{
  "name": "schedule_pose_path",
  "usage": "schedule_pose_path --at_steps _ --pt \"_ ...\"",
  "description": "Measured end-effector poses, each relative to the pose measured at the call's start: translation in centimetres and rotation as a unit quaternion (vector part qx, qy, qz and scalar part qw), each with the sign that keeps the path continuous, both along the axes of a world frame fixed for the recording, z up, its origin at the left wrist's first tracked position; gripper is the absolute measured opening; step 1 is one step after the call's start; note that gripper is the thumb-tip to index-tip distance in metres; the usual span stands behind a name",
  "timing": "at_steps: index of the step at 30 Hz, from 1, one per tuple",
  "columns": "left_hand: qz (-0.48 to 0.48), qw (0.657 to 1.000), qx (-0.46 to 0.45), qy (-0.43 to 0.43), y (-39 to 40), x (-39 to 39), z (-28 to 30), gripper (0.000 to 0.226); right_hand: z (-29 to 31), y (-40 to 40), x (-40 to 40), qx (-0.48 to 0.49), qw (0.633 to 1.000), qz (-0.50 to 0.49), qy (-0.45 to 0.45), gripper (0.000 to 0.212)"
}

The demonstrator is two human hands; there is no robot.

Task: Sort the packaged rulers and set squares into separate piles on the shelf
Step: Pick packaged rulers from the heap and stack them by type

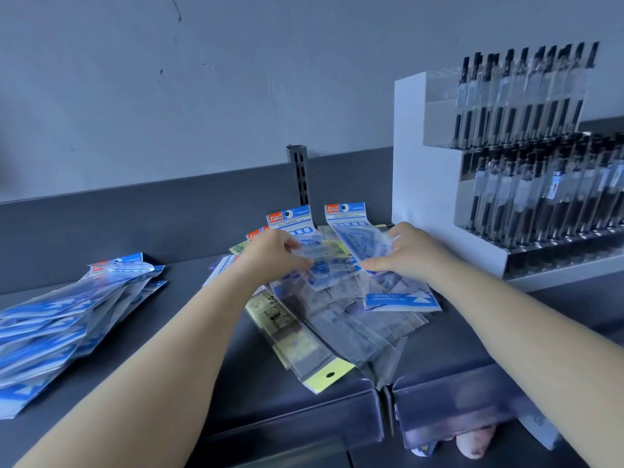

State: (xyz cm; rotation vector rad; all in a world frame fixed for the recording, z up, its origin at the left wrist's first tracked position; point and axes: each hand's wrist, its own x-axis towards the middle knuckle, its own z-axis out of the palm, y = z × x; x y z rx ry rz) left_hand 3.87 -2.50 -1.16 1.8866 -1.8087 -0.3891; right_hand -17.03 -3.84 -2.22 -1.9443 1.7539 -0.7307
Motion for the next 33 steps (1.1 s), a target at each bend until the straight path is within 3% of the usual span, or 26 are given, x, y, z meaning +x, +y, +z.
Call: schedule_pose_path --at_steps 3,5,8,10,13,15,20,28,30,33 --pt "0.019 0.991 0.014 0.130 0.4 0.5 0.5 0.035 0.4 0.2 -0.1 0.018 0.999 -0.005 -0.032 0.061" --pt "0.029 0.985 0.009 0.169 0.5 1.1 0.6 0.024 0.5 0.2 -0.2 0.019 0.999 -0.011 -0.042 0.076" --pt "0.034 0.973 -0.010 0.227 0.7 2.1 0.8 0.018 0.8 0.5 -0.2 0.050 0.996 0.001 -0.077 0.078" --pt "0.034 0.964 -0.018 0.263 0.9 2.6 1.0 0.020 0.8 0.5 -0.1 0.059 0.992 0.001 -0.109 0.068" --pt "0.039 0.943 -0.038 0.328 1.6 2.9 1.2 0.019 0.5 -0.1 0.1 -0.018 0.990 -0.014 -0.140 0.021" --pt "0.045 0.926 -0.054 0.372 1.9 3.0 1.4 0.020 0.7 -0.3 0.1 -0.039 0.986 -0.028 -0.160 0.011" --pt "0.038 0.872 -0.067 0.483 2.7 3.3 2.3 0.022 1.1 0.1 0.4 -0.062 0.967 -0.030 -0.247 0.009" --pt "0.047 0.789 -0.033 0.612 5.9 5.9 3.2 0.024 3.5 3.3 4.8 -0.046 0.894 0.039 -0.445 0.013" --pt "0.049 0.768 -0.047 0.637 7.1 7.8 3.3 0.026 4.0 4.1 6.7 -0.047 0.887 0.059 -0.456 0.012" --pt "0.051 0.768 -0.070 0.634 9.5 10.7 3.2 0.033 4.6 5.3 10.4 -0.037 0.888 0.090 -0.449 0.018"
